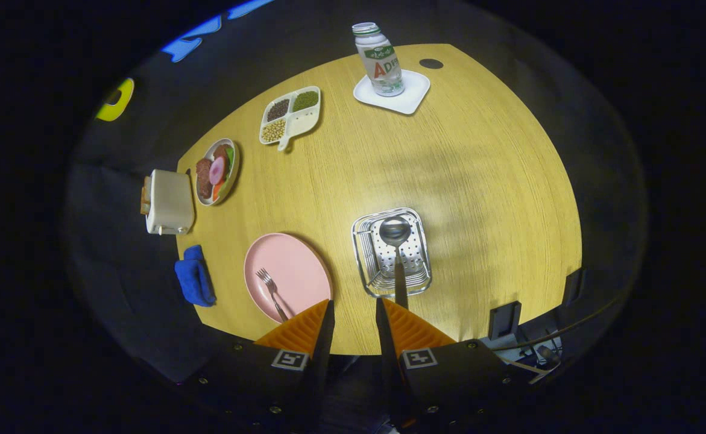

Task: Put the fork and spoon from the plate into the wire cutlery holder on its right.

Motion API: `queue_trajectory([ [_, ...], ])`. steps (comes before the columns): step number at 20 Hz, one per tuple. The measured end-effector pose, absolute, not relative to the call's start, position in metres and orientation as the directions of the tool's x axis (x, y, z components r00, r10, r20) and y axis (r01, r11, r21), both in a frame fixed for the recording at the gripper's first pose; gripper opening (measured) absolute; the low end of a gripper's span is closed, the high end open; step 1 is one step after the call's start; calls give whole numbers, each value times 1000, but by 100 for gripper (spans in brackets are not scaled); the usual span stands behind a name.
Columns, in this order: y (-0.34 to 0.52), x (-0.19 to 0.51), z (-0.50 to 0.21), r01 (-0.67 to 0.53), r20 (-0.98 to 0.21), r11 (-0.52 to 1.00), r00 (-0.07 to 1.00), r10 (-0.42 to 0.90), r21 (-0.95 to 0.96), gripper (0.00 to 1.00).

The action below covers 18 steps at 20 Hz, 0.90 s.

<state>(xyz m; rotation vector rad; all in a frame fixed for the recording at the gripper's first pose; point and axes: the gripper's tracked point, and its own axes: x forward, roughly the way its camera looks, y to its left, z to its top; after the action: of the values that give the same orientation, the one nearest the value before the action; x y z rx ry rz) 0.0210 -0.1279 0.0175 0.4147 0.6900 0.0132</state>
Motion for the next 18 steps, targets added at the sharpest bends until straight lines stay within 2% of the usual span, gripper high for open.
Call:
queue_trajectory([
  [2, -116, 20, 27, 96, -561, 920, 815, 147, 381, 48],
  [9, -59, 17, 35, -7, -431, 954, 891, 143, 301, 48],
  [18, 16, 23, 5, -124, -409, 963, 887, 215, 239, 48],
])
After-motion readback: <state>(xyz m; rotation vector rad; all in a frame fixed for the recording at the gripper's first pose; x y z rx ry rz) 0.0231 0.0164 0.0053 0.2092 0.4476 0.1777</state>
